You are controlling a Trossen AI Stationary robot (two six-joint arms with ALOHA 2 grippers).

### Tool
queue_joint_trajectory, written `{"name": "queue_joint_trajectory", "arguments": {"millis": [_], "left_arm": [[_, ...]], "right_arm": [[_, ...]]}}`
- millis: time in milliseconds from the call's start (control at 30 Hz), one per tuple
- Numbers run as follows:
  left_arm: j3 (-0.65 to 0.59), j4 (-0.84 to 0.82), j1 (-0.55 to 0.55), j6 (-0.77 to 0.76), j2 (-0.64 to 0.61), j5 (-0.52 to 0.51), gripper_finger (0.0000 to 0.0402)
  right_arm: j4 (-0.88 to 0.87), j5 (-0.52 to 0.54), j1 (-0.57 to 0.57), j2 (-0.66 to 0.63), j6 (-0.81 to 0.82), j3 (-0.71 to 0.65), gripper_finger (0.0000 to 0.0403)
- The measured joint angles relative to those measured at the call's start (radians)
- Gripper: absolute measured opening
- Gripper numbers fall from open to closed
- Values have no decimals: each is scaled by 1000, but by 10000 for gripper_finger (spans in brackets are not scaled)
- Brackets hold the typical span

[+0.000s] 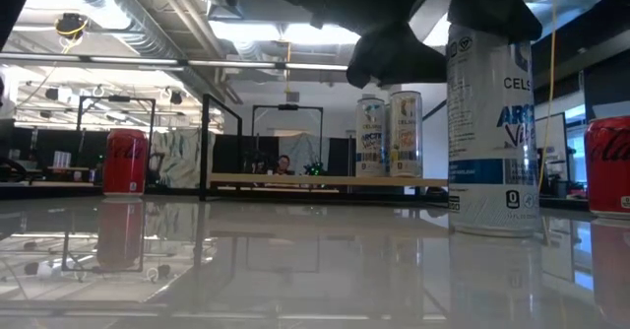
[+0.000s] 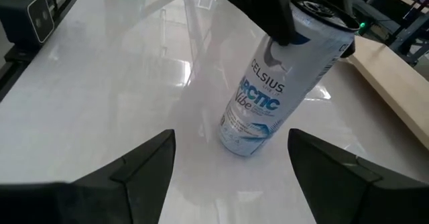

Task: Place canned beverage on shelf
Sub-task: Put the white blue soda can on the shelf aligned with the other white blue soda can

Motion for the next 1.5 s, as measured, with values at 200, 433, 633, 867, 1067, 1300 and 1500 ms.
{"name": "queue_joint_trajectory", "arguments": {"millis": [200, 433, 633, 867, 1067, 1300, 1500], "left_arm": [[0, 2, 4, 19, 0, 11, 335], [0, -8, 16, 47, 0, 94, 263], [0, -19, 21, 123, -14, 176, 234], [-3, -158, 70, 212, -125, 266, 234], [-2, -263, 178, 296, -208, 363, 234], [-1, -256, 337, 369, -227, 528, 234], [-2, -262, 459, 392, -227, 626, 234]], "right_arm": [[1, 0, 0, 0, 0, 0, 286], [1, 0, 0, 0, 0, 0, 286], [3, 2, 0, 0, 0, 0, 286], [30, 10, 0, 1, 0, 0, 286], [78, 52, 0, 8, 0, -25, 286], [137, 73, 0, 9, 4, -73, 286], [224, 74, 0, 9, 6, -107, 286]]}}
